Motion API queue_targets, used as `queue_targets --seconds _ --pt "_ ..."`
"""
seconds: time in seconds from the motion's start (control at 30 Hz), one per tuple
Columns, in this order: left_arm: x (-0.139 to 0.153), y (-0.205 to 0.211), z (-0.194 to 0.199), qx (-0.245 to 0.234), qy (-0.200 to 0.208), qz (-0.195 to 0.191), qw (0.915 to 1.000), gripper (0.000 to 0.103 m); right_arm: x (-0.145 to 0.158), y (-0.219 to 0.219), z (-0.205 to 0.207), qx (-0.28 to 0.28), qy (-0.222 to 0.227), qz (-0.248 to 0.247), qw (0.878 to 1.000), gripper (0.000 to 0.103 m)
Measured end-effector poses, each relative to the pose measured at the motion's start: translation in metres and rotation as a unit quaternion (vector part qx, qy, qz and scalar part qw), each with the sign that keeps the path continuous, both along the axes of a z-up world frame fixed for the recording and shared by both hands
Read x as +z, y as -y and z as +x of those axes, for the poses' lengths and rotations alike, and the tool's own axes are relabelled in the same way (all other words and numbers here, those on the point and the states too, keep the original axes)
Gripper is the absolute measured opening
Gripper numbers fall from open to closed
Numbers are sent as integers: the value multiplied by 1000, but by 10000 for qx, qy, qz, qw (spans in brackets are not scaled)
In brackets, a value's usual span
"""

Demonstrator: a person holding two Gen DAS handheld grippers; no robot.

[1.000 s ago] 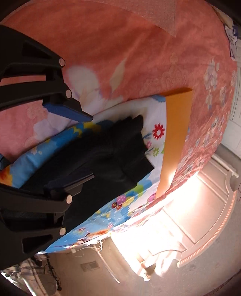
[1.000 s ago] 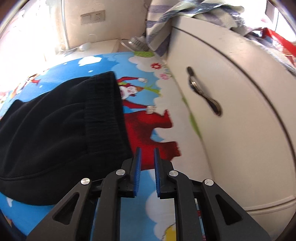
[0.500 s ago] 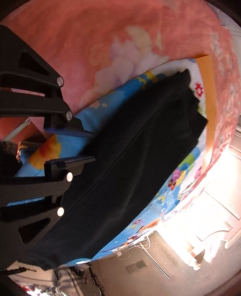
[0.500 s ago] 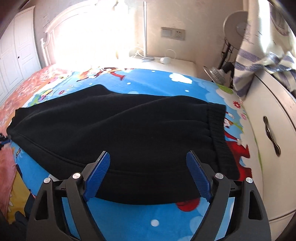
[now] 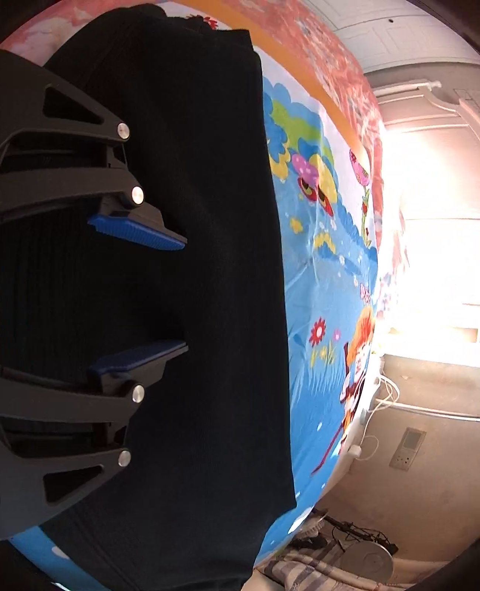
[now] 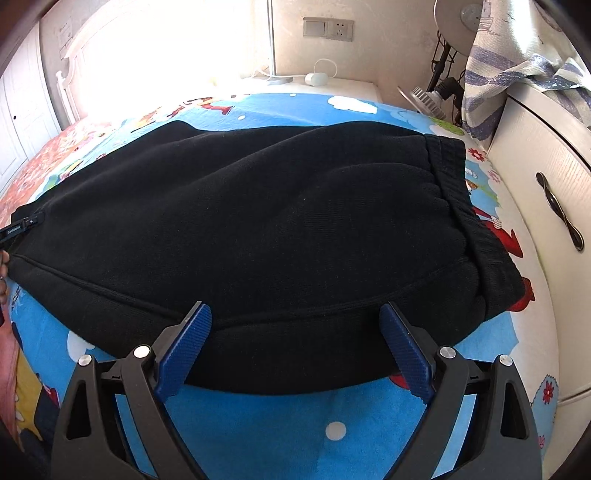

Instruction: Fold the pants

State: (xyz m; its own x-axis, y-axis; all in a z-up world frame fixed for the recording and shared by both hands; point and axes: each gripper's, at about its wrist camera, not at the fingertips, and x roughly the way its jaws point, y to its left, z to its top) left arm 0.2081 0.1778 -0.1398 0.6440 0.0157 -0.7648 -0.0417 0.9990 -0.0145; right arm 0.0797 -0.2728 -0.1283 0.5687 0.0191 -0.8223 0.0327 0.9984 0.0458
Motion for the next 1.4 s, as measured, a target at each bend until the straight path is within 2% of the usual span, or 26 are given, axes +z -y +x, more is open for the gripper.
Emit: queue_targets --seconds 0.07,0.1,0.13,0.17,0.23,0.3,0.4,0.47,0.5,0.57,0.63,0.67,0.7,0.73,0.77,0.83,0.87,0.9,0.97,1.0,1.07,1.13,1.23,1.3,1.37,1.4 --pt "4 -36 0 806 -83 50 9967 51 14 5 6 37 23 62 10000 88" --pt "7 -49 0 1091 -140 27 9939 46 25 9 11 6 208 99 9997 89" --pt "14 -55 -1 1245 -117 -14 9921 40 37 13 20 -58 397 127 9991 89" --pt "27 -50 -3 1148 57 -185 9932 34 48 18 32 -158 570 143 9981 89" --pt "51 -8 -4 415 455 -423 9972 34 62 32 61 -347 920 138 9951 89" --pt "68 56 -2 -550 671 -587 9945 34 57 45 98 -512 801 -36 9955 89" --pt "74 154 9 -1798 701 -842 9776 34 28 61 136 -594 221 -210 9978 89" --pt "72 214 17 -2361 632 -901 9655 34 4 72 139 -608 -240 -371 9972 86" --pt "70 243 21 -2632 597 -897 9587 34 -5 76 134 -518 -273 -348 9977 86" --pt "61 296 32 -3098 446 -782 9465 34 -14 68 117 -267 23 -701 9972 86" --pt "43 342 47 -3441 175 -654 9365 32 -16 66 109 -311 232 -766 9963 87" --pt "32 360 57 -3531 30 -510 9342 24 -16 65 109 -351 279 -760 9961 87" --pt "21 374 67 -3547 -108 -271 9345 20 -18 67 111 -364 314 -778 9958 87" --pt "7 381 80 -3469 -236 -35 9376 18 -19 67 111 -374 346 -784 9956 88" --pt "-2 383 93 -3348 -326 73 9417 11 -19 67 110 -375 369 -780 9956 88" --pt "0 374 109 -3171 -262 -118 9480 6 -18 67 111 -349 383 -753 9958 88" --pt "6 367 111 -2953 -170 -38 9552 6 -18 68 111 -343 389 -729 9960 88" --pt "13 359 110 -2827 -53 -126 9591 7 -18 68 111 -341 404 -723 9960 88" --pt "33 331 102 -2629 183 -597 9628 11 -18 68 111 -344 426 -729 9958 88" --pt "40 312 94 -2453 334 -722 9662 18 -18 68 111 -347 438 -723 9958 88" --pt "51 260 75 -1953 620 -912 9745 27 -18 68 110 -350 457 -715 9958 88" --pt "53 196 57 -1296 780 -990 9835 27 -18 67 110 -360 465 -721 9957 88" --pt "44 89 36 -242 802 -799 9933 26 -18 66 110 -388 477 -748 9953 88" --pt "35 13 24 477 638 -770 9938 24 -18 65 110 -401 481 -774 9950 88" --pt "27 -58 13 1111 484 -666 9904 24 -18 65 111 -414 475 -781 9949 88" --pt "18 -89 15 1315 226 -567 9894 24 -18 65 111 -424 470 -789 9949 88"
